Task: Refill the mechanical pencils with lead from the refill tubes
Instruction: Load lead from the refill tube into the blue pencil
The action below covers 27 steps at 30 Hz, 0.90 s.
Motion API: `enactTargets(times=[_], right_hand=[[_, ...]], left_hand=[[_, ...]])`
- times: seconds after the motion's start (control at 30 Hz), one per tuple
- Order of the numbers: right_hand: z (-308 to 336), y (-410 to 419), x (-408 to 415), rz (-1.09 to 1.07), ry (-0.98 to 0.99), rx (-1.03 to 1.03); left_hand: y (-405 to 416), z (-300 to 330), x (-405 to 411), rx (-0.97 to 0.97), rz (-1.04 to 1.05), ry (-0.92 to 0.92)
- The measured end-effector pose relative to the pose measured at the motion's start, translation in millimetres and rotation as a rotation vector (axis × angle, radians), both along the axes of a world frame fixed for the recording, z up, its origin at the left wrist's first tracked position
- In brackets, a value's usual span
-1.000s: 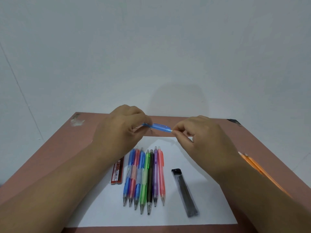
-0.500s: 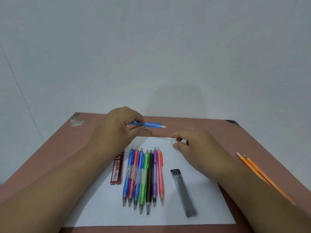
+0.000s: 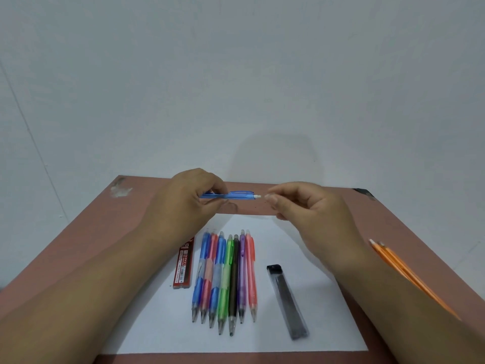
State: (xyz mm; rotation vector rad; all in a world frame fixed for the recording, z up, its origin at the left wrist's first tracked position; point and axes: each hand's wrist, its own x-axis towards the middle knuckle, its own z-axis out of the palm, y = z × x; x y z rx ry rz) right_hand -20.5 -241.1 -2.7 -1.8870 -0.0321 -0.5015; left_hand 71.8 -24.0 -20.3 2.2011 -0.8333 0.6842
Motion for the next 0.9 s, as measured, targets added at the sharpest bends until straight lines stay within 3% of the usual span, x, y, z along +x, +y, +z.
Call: enactTargets(times=[0.13,0.9], right_hand=[[1.0,6.0,-2.0,0.078,-0.006,0.184],[3.5,9.6,-5.4,0.035,-0.036,0.239]], left_hand=[[-0.5,0.3,-1.1,-0.003,-0.010,0.014],[-5.1,4.1,-9.5,-0.010,-0.026,-0.028]])
